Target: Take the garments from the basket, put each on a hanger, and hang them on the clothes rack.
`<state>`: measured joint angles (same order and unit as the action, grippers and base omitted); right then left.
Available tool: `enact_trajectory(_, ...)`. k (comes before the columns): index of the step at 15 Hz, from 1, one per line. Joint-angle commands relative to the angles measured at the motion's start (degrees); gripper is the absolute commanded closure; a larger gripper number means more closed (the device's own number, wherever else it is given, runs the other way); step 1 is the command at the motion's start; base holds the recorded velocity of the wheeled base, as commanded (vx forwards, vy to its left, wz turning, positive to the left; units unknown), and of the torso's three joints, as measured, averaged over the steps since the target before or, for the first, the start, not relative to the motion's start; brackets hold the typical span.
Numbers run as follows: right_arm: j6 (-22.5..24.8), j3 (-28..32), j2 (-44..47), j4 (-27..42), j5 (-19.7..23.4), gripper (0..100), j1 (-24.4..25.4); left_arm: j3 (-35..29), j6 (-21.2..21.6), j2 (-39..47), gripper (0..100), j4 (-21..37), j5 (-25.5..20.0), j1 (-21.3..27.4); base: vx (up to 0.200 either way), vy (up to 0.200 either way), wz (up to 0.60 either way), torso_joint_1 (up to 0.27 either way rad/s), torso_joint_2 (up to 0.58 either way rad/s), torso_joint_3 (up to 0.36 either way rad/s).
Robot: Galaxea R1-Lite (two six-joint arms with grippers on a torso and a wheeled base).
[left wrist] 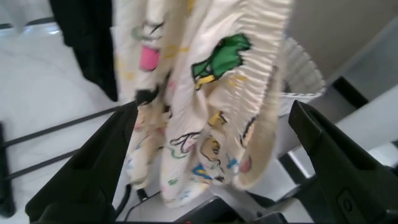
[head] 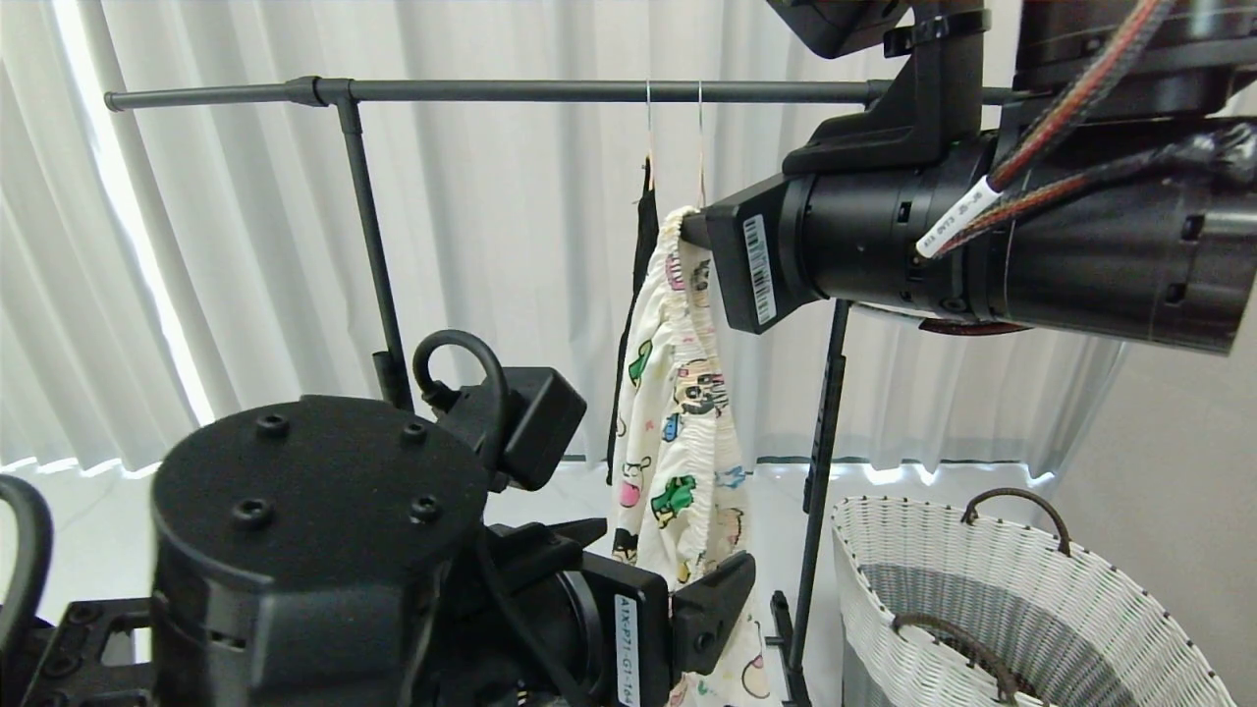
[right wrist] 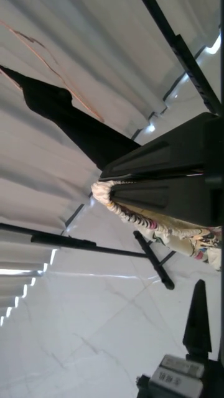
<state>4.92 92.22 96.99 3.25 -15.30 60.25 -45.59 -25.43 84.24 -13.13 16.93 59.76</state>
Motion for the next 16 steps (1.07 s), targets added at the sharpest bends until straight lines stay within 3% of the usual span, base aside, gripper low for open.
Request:
enact_trajectory(1,0.0,-0.02,0.04,0.0,0.01,100,0.31,0.07,-0.06,-1.09,0,-0.67,0.03,-0.61,0.0,0.0,0.0,0.0,0.0,0.0)
enact_trajectory(6,0.0,0.41,0.04,0.0,0.01,100,1.01,0.07,-0.15,1.72,0,-2.08,0.21,-2.19,0.0,0.0,0.0,0.0,0.0,0.0)
enact_trajectory(16,0.0,0.59,0.31,0.08,-0.08,100,1.28,-1.69,0.03,4.88,0,-3.13,0.03,-0.96,0.0,0.0,0.0,0.0,0.0,0.0)
